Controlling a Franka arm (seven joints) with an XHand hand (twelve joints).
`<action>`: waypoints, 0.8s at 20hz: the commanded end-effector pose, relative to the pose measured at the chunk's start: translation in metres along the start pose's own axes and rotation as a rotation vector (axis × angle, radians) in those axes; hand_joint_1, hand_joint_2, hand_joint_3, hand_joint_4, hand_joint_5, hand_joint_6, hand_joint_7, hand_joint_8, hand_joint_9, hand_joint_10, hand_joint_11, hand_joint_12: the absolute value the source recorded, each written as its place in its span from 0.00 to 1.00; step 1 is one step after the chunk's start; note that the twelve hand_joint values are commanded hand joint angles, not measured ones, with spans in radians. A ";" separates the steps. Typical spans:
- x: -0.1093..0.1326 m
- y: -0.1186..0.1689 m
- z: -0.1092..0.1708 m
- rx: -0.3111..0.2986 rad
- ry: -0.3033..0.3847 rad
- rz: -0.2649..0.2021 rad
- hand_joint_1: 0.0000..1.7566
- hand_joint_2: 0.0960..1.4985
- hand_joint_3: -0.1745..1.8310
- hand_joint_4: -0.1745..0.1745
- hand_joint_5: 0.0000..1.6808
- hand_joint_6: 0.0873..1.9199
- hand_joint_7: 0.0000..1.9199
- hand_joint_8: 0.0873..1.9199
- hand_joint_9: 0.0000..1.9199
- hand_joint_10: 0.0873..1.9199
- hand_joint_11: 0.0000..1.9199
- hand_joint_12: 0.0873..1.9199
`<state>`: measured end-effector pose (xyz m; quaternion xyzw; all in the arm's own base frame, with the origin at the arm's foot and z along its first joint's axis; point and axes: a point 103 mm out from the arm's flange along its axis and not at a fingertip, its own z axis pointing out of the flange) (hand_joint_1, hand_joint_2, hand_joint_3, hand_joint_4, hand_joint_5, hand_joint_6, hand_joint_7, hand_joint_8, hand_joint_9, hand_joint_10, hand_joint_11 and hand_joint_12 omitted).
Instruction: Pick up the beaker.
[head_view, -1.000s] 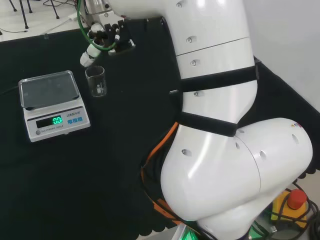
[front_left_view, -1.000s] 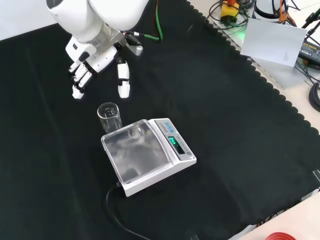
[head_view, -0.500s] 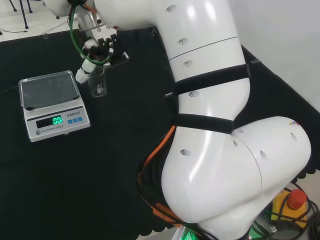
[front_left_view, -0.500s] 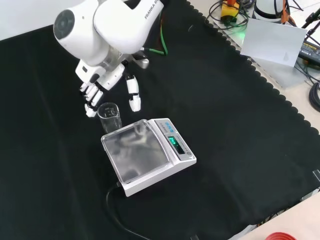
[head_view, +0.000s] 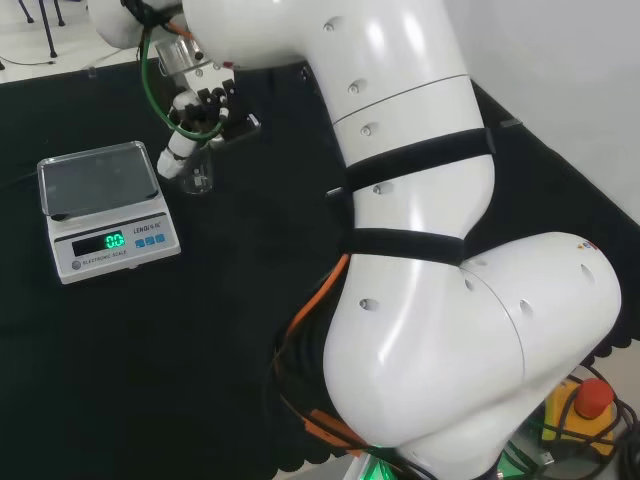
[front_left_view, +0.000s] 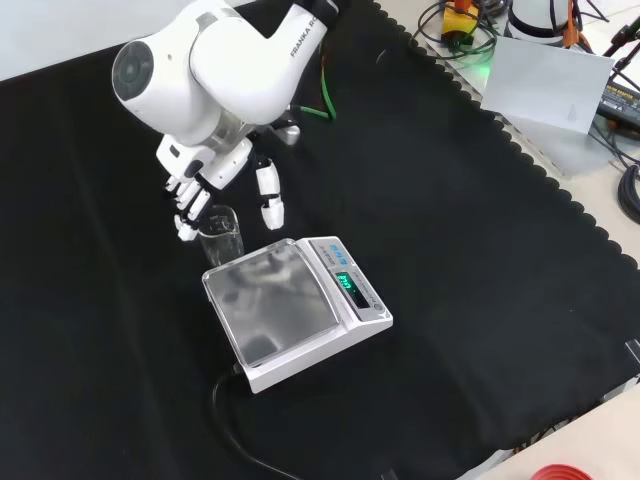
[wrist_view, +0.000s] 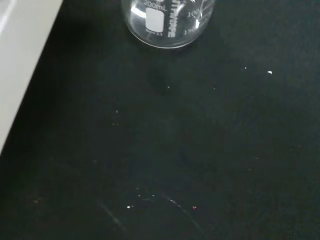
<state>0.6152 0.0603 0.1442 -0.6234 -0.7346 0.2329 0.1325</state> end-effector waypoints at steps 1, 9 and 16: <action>-0.001 0.009 0.012 0.015 -0.015 0.013 0.31 0.39 0.12 0.64 0.07 0.00 0.01 0.33 0.11 0.44 0.00 0.76; 0.003 0.017 0.020 -0.031 -0.009 0.040 0.33 0.40 0.12 0.65 0.08 0.00 0.02 0.34 0.11 0.45 0.00 0.77; 0.011 0.011 0.021 -0.236 0.027 0.106 0.45 0.44 0.14 0.67 0.29 0.05 0.27 0.39 0.36 0.37 0.23 0.71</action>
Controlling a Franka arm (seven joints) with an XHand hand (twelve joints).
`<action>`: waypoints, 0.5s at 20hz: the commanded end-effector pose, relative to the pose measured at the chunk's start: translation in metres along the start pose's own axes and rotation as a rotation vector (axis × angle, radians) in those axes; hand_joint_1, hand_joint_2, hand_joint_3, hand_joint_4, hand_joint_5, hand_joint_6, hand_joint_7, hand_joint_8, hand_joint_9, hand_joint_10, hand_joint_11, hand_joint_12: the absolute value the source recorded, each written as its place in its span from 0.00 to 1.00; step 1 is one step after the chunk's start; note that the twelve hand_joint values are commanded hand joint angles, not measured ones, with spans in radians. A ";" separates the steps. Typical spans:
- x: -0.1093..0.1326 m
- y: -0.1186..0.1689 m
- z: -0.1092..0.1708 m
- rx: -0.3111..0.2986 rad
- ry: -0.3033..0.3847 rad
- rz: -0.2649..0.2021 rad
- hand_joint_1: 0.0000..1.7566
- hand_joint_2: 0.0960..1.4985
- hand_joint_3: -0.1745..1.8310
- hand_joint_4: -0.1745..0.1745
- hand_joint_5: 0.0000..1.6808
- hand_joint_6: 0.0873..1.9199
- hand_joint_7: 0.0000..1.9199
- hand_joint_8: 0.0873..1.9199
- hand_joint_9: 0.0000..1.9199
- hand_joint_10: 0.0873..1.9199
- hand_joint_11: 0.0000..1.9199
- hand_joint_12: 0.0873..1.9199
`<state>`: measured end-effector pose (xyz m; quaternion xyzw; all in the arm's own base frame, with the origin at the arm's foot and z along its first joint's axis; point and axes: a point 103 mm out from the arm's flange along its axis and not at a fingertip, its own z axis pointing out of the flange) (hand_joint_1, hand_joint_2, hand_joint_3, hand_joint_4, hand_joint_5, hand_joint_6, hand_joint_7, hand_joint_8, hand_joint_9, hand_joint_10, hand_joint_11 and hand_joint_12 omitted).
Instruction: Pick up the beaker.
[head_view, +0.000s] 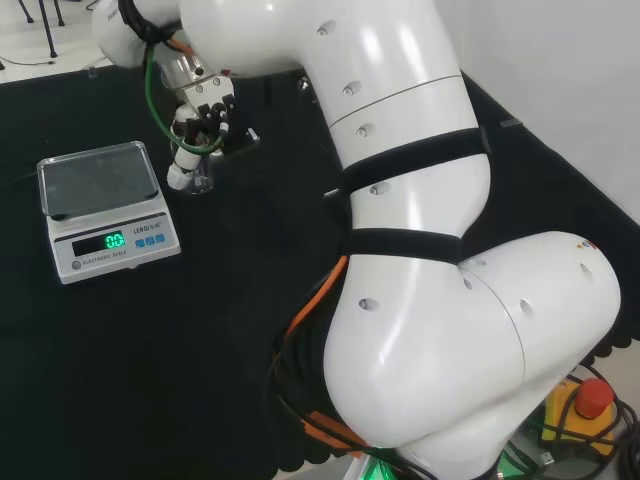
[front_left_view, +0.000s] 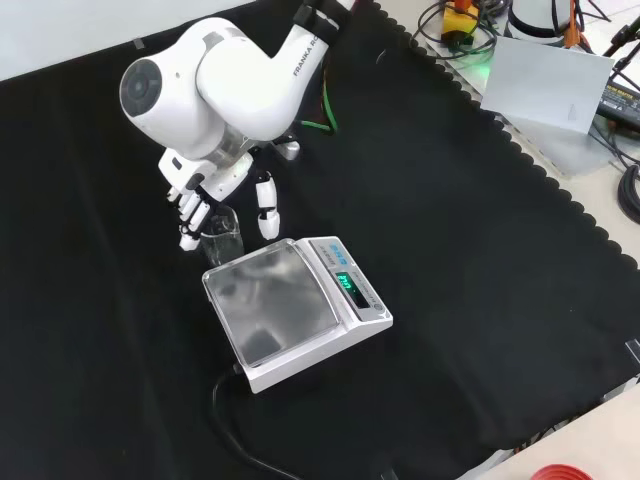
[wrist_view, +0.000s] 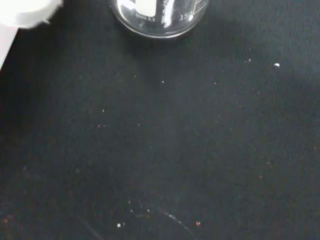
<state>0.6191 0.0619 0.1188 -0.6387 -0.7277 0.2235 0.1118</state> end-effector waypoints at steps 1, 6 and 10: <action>0.008 -0.006 0.001 -0.213 0.044 0.081 0.47 0.43 0.15 0.68 0.32 0.13 0.31 0.40 0.40 0.35 0.27 0.69; 0.014 -0.009 0.001 -0.351 0.069 0.156 0.55 0.39 0.24 0.78 0.49 0.44 0.47 0.45 0.57 0.30 0.48 0.59; 0.015 -0.011 0.000 -0.408 0.086 0.172 0.64 0.40 0.35 0.96 0.75 0.27 0.60 0.47 0.72 0.25 0.69 0.45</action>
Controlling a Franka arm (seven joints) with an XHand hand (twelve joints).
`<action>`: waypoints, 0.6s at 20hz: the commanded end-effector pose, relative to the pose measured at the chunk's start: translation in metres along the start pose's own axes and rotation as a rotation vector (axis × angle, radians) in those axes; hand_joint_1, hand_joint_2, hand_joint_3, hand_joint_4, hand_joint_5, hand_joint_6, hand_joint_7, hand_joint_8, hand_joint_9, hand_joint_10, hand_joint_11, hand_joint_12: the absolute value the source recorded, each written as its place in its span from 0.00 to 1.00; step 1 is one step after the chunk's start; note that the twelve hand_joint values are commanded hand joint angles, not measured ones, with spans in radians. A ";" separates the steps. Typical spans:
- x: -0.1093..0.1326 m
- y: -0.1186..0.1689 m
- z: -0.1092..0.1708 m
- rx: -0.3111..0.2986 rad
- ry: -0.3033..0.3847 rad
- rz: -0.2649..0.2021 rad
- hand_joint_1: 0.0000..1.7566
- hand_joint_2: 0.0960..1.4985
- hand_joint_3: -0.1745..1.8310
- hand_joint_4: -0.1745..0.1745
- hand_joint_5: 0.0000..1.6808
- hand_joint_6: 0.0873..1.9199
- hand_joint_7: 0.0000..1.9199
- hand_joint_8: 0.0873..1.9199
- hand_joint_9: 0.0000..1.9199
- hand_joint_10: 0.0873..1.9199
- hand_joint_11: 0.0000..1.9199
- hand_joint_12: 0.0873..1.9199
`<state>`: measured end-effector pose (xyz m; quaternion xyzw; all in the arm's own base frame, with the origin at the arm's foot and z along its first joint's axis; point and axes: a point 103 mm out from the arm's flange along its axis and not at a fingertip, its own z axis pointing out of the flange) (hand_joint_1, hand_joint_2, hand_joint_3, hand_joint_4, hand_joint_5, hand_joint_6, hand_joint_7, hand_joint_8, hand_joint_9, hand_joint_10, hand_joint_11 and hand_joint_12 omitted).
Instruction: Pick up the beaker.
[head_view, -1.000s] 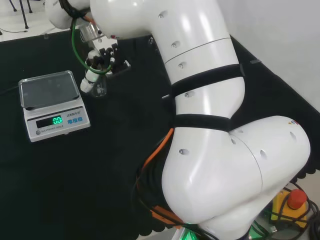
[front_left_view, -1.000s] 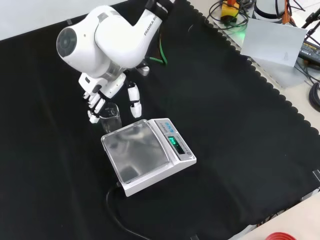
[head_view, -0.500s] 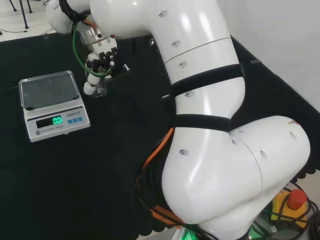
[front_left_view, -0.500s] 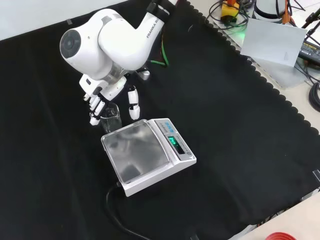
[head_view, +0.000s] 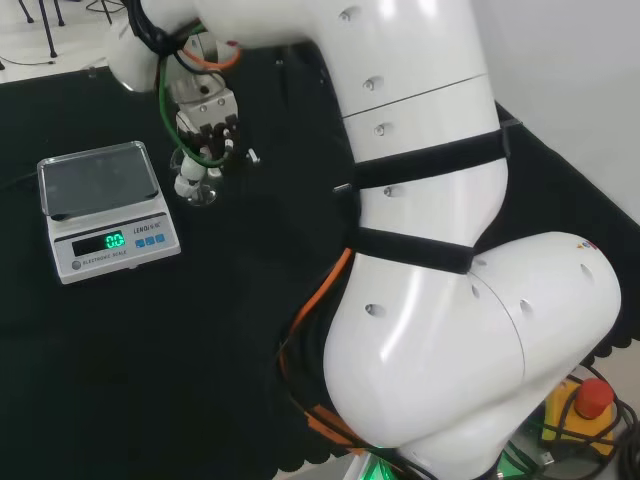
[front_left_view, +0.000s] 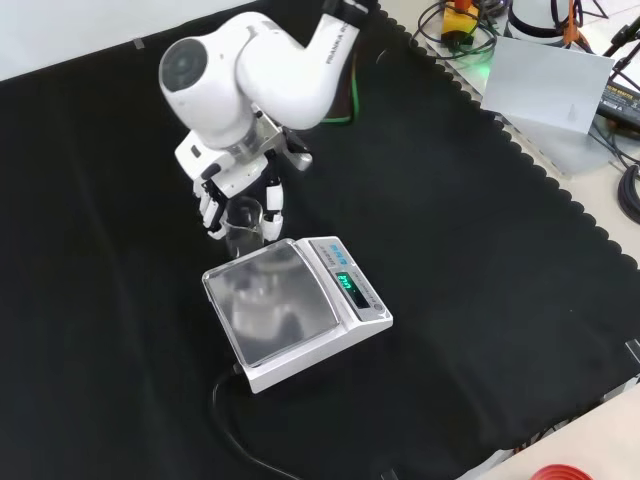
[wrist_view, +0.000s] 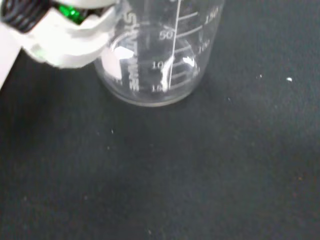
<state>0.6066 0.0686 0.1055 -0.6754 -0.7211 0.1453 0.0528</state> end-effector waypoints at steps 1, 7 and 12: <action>0.004 -0.004 -0.018 -0.219 0.059 0.106 0.65 0.39 0.38 0.98 0.79 0.23 0.62 0.47 0.75 0.24 0.72 0.42; -0.003 -0.013 -0.056 -0.282 0.082 0.093 0.67 0.34 0.44 0.70 0.84 0.19 0.67 0.48 0.79 0.20 0.80 0.36; -0.006 -0.023 -0.087 -0.319 0.070 0.081 0.67 0.34 0.44 0.67 0.84 0.20 0.67 0.48 0.80 0.20 0.81 0.35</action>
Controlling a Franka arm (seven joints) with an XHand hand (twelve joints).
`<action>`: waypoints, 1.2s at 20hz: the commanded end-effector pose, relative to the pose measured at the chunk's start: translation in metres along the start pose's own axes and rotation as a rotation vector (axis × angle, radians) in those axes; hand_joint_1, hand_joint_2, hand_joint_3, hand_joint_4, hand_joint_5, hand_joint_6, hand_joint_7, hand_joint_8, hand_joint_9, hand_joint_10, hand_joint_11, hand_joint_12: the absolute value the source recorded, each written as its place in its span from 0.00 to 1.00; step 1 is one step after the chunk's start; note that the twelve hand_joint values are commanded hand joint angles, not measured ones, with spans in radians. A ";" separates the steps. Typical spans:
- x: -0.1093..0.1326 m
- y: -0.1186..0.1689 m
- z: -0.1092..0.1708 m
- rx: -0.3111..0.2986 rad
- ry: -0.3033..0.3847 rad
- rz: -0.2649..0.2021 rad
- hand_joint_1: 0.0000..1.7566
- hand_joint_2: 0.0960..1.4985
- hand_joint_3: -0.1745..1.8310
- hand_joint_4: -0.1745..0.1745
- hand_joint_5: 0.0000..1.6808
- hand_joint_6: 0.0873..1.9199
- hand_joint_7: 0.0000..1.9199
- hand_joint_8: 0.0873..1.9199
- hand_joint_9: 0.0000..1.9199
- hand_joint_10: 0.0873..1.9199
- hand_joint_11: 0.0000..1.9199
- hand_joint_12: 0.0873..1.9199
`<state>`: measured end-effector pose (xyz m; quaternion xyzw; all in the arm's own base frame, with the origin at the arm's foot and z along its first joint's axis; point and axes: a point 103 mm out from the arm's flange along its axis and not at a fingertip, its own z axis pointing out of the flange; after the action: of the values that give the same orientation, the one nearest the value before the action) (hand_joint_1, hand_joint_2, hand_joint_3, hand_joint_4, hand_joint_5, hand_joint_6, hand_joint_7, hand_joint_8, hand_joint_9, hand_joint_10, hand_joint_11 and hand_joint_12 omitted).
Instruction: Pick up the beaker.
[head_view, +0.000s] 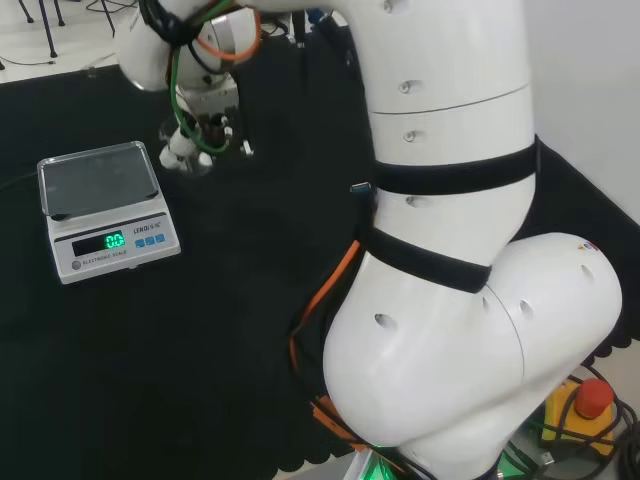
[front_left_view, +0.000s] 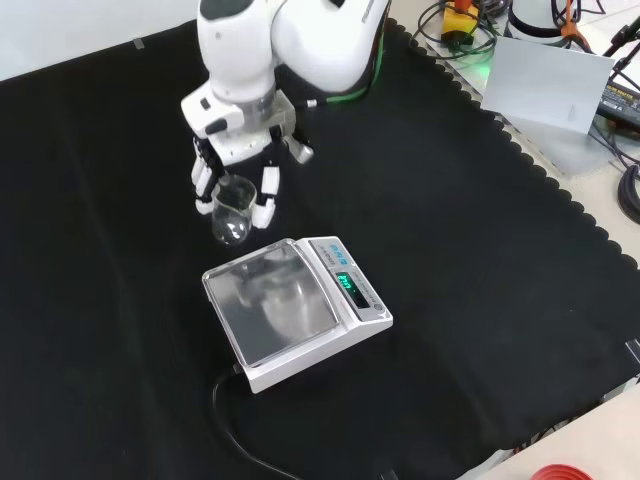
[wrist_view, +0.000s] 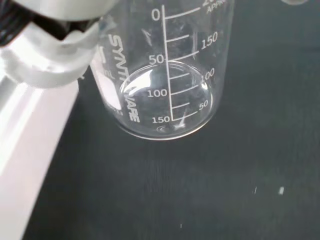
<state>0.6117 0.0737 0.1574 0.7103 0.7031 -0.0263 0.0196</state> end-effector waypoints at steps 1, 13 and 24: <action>-0.005 -0.004 -0.045 -0.054 0.003 -0.009 0.67 0.34 0.44 0.67 0.84 0.20 0.67 0.48 0.80 0.20 0.81 0.35; 0.052 -0.004 -0.077 -0.072 0.021 -0.112 0.67 0.34 0.45 0.66 0.84 0.20 0.67 0.48 0.80 0.20 0.81 0.35; 0.107 -0.001 -0.066 -0.038 0.042 -0.193 0.67 0.34 0.45 0.67 0.84 0.20 0.67 0.48 0.80 0.20 0.81 0.35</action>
<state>0.6146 0.1618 0.2222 0.6532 0.7567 0.0038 0.0245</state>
